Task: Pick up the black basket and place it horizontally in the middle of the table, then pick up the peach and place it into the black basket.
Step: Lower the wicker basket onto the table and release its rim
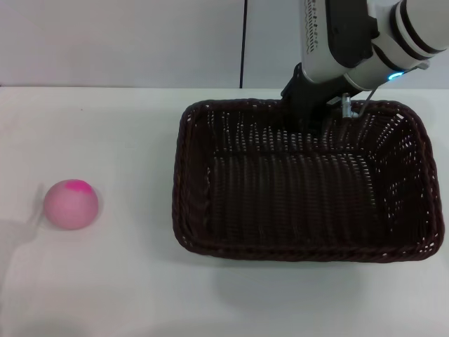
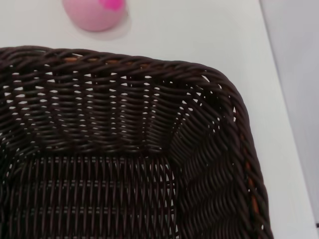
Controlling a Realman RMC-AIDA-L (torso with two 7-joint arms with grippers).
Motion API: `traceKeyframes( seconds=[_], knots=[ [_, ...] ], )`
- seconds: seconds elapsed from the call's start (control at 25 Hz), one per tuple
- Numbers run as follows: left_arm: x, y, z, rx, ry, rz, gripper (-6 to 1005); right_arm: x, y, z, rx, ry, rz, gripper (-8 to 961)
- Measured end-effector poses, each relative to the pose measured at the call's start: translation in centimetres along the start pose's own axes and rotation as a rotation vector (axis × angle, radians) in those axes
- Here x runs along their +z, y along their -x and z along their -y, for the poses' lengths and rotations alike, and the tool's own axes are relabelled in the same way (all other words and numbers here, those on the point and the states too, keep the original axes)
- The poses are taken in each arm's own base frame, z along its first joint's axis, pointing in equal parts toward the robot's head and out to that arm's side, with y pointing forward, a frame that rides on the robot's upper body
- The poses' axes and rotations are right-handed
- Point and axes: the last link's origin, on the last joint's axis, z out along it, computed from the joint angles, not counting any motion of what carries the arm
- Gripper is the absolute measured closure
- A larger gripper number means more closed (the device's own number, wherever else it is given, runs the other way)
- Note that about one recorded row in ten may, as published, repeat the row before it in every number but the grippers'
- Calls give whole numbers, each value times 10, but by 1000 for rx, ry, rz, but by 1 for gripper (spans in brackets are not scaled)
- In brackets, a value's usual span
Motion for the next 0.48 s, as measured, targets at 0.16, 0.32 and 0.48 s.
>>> traceKeyframes(
  seconds=[0.16, 0.32, 0.48],
  knots=[
    [1, 0, -1, -3, 0, -1, 266, 1, -3, 1, 11, -22, 5, 748],
    [1, 0, -1, -6, 0, -2, 269, 2, -3, 0, 17, -21, 11, 668],
    [1, 0, -2, -9, 0, -2, 272, 0, -5, -1, 27, -25, 17, 519]
  ],
)
